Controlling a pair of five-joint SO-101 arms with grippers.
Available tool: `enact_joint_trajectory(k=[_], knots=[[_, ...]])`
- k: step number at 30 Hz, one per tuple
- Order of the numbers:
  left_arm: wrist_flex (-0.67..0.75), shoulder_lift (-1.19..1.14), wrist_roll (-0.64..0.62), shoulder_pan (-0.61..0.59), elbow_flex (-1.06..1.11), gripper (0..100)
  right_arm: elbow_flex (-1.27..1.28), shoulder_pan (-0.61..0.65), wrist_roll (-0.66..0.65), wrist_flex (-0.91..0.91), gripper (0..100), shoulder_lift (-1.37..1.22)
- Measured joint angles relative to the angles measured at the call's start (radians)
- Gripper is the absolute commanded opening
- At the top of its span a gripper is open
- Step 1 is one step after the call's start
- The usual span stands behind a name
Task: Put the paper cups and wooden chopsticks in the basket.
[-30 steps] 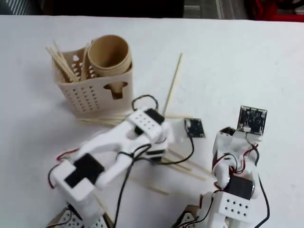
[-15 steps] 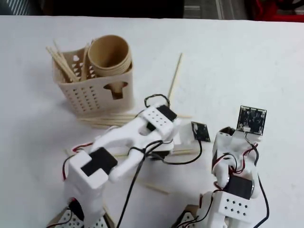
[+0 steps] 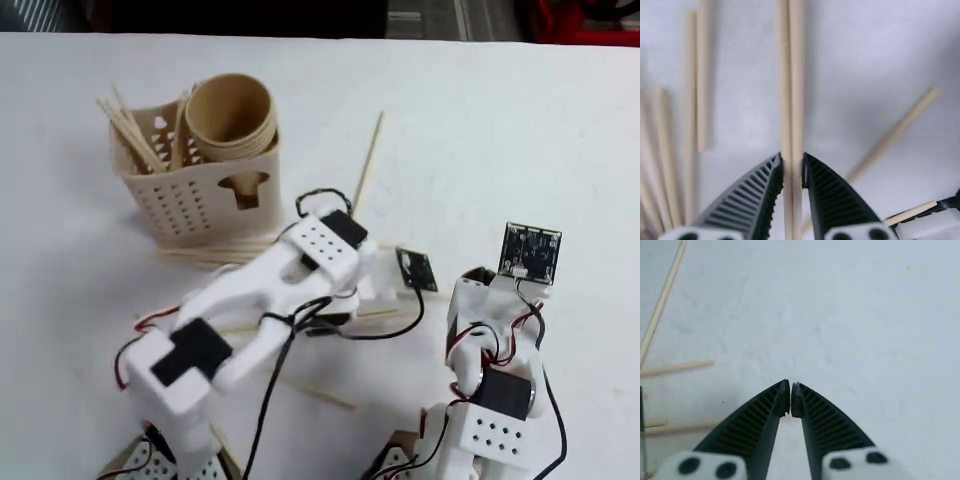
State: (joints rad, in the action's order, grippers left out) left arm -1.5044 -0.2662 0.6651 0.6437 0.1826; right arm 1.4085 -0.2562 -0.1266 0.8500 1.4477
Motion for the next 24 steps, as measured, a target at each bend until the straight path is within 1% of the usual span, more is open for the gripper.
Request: enact_joint_trajectory(k=[5, 13, 19, 24], knots=[[-0.052, 0.087, -0.006, -0.011, 0.002, 2, 0.000, 0.000, 0.000, 0.000, 1.8, 0.000], [-0.074, 0.238, -0.017, -0.153, 0.002, 2, 0.000, 0.000, 0.000, 0.000, 1.8, 0.000], [-0.078, 0.408, -0.031, -0.201, 0.002, 2, 0.000, 0.000, 0.000, 0.000, 1.8, 0.000], [-0.081, 0.563, -0.091, -0.247, -0.025, 2, 0.000, 0.000, 0.000, 0.000, 1.8, 0.000]])
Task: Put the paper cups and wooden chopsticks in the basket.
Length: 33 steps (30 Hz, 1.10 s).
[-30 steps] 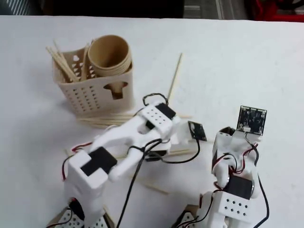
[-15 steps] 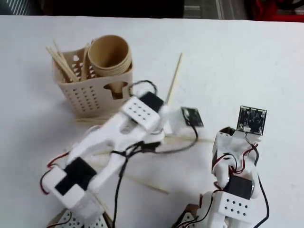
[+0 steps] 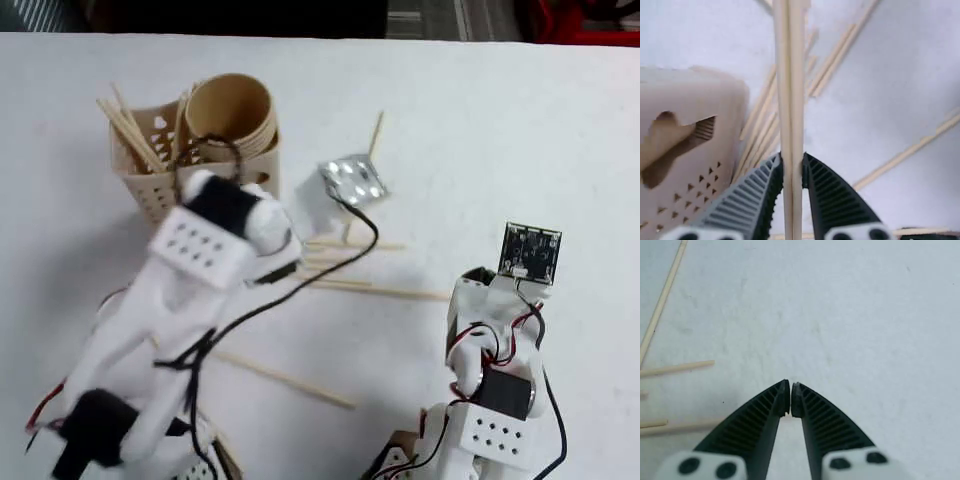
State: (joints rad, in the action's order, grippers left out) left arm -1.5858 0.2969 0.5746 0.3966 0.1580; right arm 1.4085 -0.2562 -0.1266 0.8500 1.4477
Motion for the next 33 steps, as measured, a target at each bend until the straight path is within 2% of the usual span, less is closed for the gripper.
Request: enact_joint_trajectory(k=[7, 11, 24, 29, 33], knots=[[0.005, 0.133, -0.103, -0.109, -0.172, 2, 0.000, 0.000, 0.000, 0.000, 1.8, 0.000], [0.064, 0.161, -0.164, -0.169, -0.253, 2, 0.000, 0.000, 0.000, 0.000, 1.8, 0.000], [0.508, 0.166, -0.385, -0.313, -0.282, 2, 0.000, 0.000, 0.000, 0.000, 1.8, 0.000], [0.582, 0.166, -0.408, -0.374, -0.278, 2, 0.000, 0.000, 0.000, 0.000, 1.8, 0.000], [0.697, 0.167, -0.408, -0.428, -0.167, 2, 0.000, 0.000, 0.000, 0.000, 1.8, 0.000]])
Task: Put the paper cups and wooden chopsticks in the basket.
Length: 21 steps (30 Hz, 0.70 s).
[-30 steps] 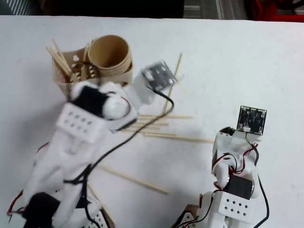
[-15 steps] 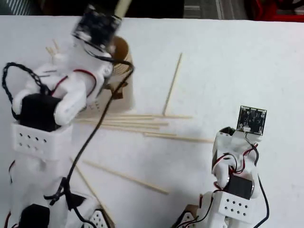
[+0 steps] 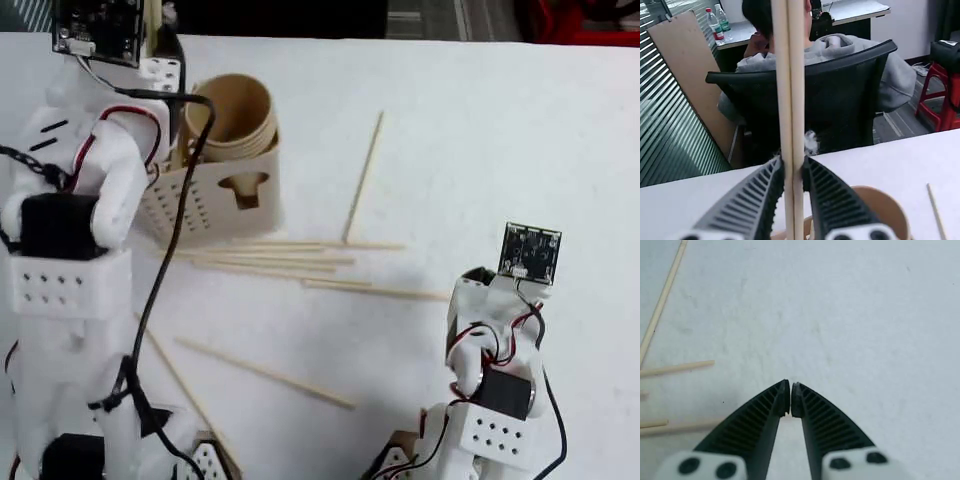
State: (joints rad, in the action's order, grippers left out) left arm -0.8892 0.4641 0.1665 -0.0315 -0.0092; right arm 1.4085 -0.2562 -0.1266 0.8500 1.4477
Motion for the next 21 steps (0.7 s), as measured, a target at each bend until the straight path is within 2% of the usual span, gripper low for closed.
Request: enact_joint_trajectory(k=[5, 9, 12, 17, 21], knots=[[0.183, 0.000, 0.000, -0.032, 0.226, 2, 0.000, 0.000, 0.000, 0.000, 1.8, 0.000], [0.255, 0.000, -0.003, -0.035, 0.359, 3, 0.000, 0.000, 0.000, 0.000, 1.8, 0.000], [0.287, 0.000, -0.003, -0.035, 0.416, 4, 0.000, 0.000, 0.000, 0.000, 1.8, 0.000], [0.292, 0.000, -0.006, -0.035, 0.427, 19, 0.000, 0.000, 0.000, 0.000, 1.8, 0.000], [0.275, 0.032, -0.008, -0.035, 0.427, 17, 0.000, 0.000, 0.000, 0.000, 1.8, 0.000]])
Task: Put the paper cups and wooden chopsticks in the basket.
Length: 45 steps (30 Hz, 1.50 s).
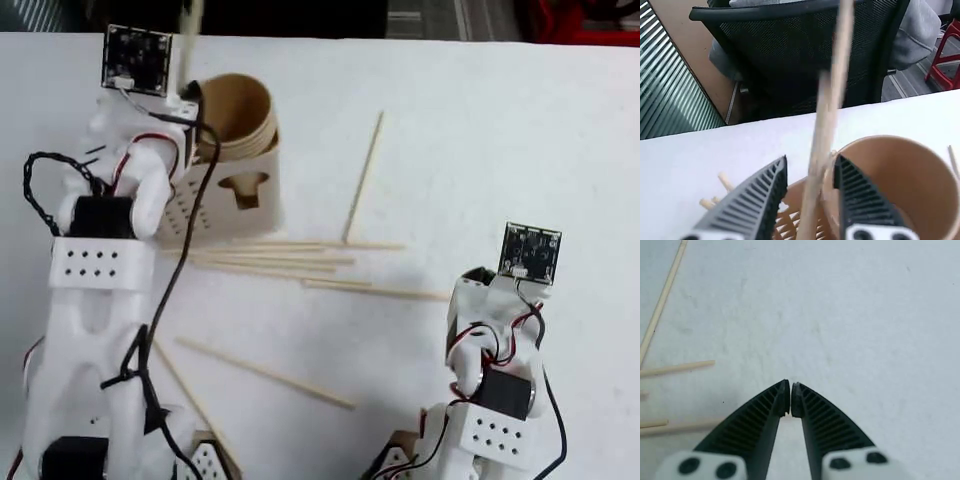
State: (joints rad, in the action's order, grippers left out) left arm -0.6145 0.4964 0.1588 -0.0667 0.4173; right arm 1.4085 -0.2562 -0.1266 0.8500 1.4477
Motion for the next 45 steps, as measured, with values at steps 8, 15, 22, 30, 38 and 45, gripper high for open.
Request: enact_joint_trajectory(k=[8, 15, 22, 30, 38, 45], knots=[[-0.226, 0.219, 0.000, 0.000, -0.081, 17, 0.000, 0.000, 0.000, 0.000, 1.8, 0.000], [-0.416, 0.281, 0.000, 0.112, -0.178, 17, 0.000, 0.000, 0.000, 0.000, 1.8, 0.000], [-0.559, 0.281, 0.107, 0.342, -0.203, 18, 0.000, 0.000, 0.000, 0.000, 1.8, 0.000], [-0.671, 0.169, 0.270, 0.502, -0.184, 24, 0.000, 0.000, 0.000, 0.000, 1.8, 0.000], [-0.658, -0.097, 0.457, 0.557, -0.081, 24, 0.000, 0.000, 0.000, 0.000, 1.8, 0.000], [-0.491, -0.318, 0.482, 0.563, -0.048, 24, 0.000, 0.000, 0.000, 0.000, 1.8, 0.000]])
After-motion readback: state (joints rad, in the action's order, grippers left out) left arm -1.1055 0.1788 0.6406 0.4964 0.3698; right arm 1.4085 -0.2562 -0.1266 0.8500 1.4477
